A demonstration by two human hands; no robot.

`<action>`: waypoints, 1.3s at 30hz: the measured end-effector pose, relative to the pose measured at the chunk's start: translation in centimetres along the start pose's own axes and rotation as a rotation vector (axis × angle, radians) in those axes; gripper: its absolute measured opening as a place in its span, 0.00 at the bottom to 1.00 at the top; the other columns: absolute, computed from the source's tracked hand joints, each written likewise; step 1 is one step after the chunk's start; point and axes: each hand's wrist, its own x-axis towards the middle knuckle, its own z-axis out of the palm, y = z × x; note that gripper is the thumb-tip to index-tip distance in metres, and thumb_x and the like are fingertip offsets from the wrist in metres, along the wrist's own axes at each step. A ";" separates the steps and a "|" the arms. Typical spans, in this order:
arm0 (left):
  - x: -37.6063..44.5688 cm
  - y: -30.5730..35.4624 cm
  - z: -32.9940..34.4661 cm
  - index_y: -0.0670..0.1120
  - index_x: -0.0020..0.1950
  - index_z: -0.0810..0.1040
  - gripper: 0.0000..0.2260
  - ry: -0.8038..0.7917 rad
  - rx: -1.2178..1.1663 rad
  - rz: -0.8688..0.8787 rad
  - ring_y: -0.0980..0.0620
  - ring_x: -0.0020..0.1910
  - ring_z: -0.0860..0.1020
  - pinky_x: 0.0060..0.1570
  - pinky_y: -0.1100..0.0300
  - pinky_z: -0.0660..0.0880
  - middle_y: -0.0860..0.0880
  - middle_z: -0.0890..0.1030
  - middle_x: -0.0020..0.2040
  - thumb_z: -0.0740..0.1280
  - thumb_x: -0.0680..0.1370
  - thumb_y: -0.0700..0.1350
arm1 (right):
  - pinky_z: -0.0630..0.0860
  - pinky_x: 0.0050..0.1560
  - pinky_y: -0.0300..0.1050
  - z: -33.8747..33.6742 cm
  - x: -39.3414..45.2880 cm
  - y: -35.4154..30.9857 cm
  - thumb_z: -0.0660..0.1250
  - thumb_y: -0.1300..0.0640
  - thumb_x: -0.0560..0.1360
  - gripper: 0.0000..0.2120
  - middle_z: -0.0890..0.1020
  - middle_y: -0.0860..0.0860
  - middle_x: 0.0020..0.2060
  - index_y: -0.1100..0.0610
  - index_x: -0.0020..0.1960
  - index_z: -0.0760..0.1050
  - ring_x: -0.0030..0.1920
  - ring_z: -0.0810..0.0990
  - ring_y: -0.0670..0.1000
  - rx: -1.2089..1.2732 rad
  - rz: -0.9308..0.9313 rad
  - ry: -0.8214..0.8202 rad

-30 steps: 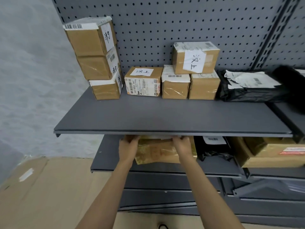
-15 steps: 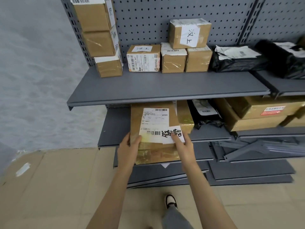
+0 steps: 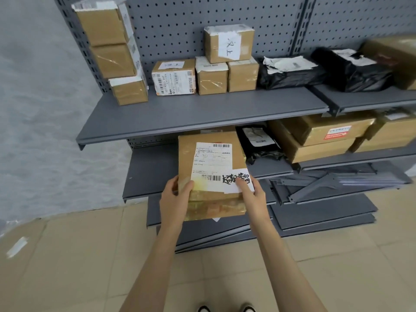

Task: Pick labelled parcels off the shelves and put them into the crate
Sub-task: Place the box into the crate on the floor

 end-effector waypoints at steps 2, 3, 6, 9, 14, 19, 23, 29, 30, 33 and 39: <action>-0.9 0.7 2.0 0.52 0.61 0.73 0.18 -0.063 -0.011 0.021 0.57 0.49 0.77 0.39 0.63 0.71 0.55 0.78 0.52 0.68 0.73 0.50 | 0.75 0.60 0.55 -2.3 -0.4 -0.2 0.66 0.47 0.73 0.17 0.82 0.48 0.53 0.47 0.62 0.74 0.57 0.79 0.52 0.025 -0.005 0.070; -1.4 1.0 3.3 0.52 0.59 0.73 0.16 -0.102 -0.012 0.029 0.58 0.47 0.77 0.38 0.63 0.70 0.56 0.78 0.50 0.68 0.72 0.50 | 0.75 0.60 0.55 -3.8 -0.6 -0.3 0.66 0.46 0.73 0.18 0.82 0.48 0.54 0.47 0.61 0.74 0.57 0.79 0.52 0.036 -0.006 0.110; -3.6 1.8 8.0 0.51 0.56 0.72 0.14 -0.237 -0.003 0.047 0.58 0.45 0.77 0.35 0.63 0.68 0.56 0.78 0.48 0.68 0.72 0.48 | 0.75 0.60 0.55 -9.1 -1.7 -0.7 0.62 0.42 0.73 0.19 0.81 0.49 0.56 0.46 0.61 0.74 0.58 0.78 0.52 0.068 -0.004 0.263; -6.5 2.4 13.4 0.51 0.54 0.72 0.12 -0.410 0.013 0.080 0.57 0.45 0.78 0.36 0.63 0.70 0.55 0.78 0.48 0.68 0.72 0.48 | 0.72 0.53 0.43 -15.3 -3.6 -1.0 0.57 0.41 0.75 0.16 0.79 0.43 0.56 0.44 0.57 0.76 0.57 0.76 0.44 0.115 -0.031 0.449; -13.6 2.6 22.7 0.56 0.46 0.72 0.04 -0.710 0.064 0.108 0.57 0.45 0.77 0.41 0.58 0.73 0.55 0.78 0.47 0.66 0.75 0.51 | 0.71 0.52 0.44 -25.4 -9.5 -0.3 0.52 0.38 0.71 0.20 0.83 0.43 0.49 0.42 0.47 0.80 0.52 0.78 0.45 0.245 -0.007 0.742; -23.4 1.2 30.9 0.52 0.44 0.70 0.09 -1.000 0.143 0.173 0.59 0.38 0.74 0.34 0.61 0.66 0.55 0.76 0.41 0.55 0.80 0.52 | 0.71 0.47 0.41 -33.9 -17.6 3.3 0.49 0.44 0.77 0.22 0.85 0.43 0.44 0.37 0.39 0.81 0.46 0.79 0.43 0.415 -0.040 1.087; -31.9 -0.6 35.3 0.55 0.44 0.70 0.10 -1.230 0.224 0.252 0.54 0.41 0.75 0.39 0.57 0.71 0.54 0.77 0.43 0.52 0.80 0.51 | 0.71 0.43 0.40 -39.3 -24.3 6.5 0.54 0.50 0.76 0.19 0.85 0.38 0.37 0.38 0.38 0.82 0.36 0.82 0.37 0.532 -0.071 1.275; -43.6 -3.0 40.7 0.53 0.47 0.71 0.09 -1.449 0.349 0.353 0.53 0.42 0.75 0.41 0.55 0.70 0.53 0.77 0.43 0.53 0.80 0.51 | 0.74 0.30 0.30 -46.1 -32.1 10.0 0.56 0.57 0.76 0.20 0.86 0.43 0.38 0.45 0.41 0.85 0.36 0.83 0.39 0.720 -0.209 1.448; -44.9 -3.2 41.5 0.52 0.48 0.71 0.09 -1.462 0.348 0.361 0.55 0.41 0.74 0.38 0.57 0.69 0.53 0.76 0.42 0.53 0.80 0.50 | 0.74 0.29 0.30 -46.9 -32.8 10.1 0.56 0.58 0.76 0.19 0.86 0.43 0.39 0.46 0.42 0.84 0.36 0.83 0.39 0.747 -0.218 1.469; -51.8 -4.1 43.4 0.52 0.48 0.71 0.08 -1.568 0.373 0.421 0.60 0.39 0.72 0.35 0.61 0.67 0.57 0.75 0.40 0.54 0.80 0.49 | 0.75 0.28 0.31 -50.2 -37.4 11.7 0.55 0.59 0.77 0.20 0.86 0.43 0.37 0.46 0.40 0.84 0.35 0.84 0.39 0.818 -0.259 1.577; -66.3 -6.9 44.1 0.57 0.44 0.71 0.09 -1.896 0.416 0.453 0.57 0.43 0.75 0.42 0.56 0.71 0.57 0.77 0.43 0.54 0.80 0.50 | 0.78 0.37 0.40 -54.4 -47.3 16.0 0.59 0.56 0.76 0.13 0.87 0.48 0.43 0.49 0.51 0.82 0.41 0.85 0.45 1.023 -0.354 1.859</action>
